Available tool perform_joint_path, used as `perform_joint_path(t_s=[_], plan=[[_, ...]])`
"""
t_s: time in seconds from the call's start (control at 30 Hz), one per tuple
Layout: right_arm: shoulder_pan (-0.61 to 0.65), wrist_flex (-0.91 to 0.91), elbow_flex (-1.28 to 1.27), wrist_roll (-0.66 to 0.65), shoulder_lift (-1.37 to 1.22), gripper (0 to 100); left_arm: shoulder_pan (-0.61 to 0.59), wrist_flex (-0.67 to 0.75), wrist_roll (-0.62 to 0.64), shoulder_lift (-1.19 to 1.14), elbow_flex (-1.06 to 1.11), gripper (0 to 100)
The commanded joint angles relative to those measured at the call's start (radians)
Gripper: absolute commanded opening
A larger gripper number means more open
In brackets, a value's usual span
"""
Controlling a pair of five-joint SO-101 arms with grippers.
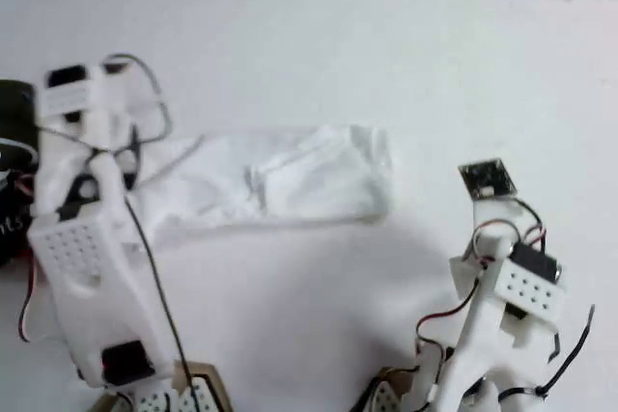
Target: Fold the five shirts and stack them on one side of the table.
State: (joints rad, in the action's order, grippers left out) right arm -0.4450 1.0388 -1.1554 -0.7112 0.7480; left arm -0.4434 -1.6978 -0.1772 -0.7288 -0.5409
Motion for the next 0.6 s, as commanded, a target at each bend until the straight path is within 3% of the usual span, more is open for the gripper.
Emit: perform_joint_path(t_s=[0.0, 0.2, 0.57], plan=[[-0.038, -0.127, -0.064, 0.054, 0.025, 1.8, -0.015, -0.089, -0.028, 0.015, -0.113, 3], [-0.019, -0.328, -0.236, 0.117, 0.036, 1.8, 0.086, -0.089, -0.021, 0.120, -0.028, 3], [-0.022, -0.326, -0.238, 0.141, 0.054, 1.8, 0.505, -0.086, 0.021, 0.532, 0.188, 3]])
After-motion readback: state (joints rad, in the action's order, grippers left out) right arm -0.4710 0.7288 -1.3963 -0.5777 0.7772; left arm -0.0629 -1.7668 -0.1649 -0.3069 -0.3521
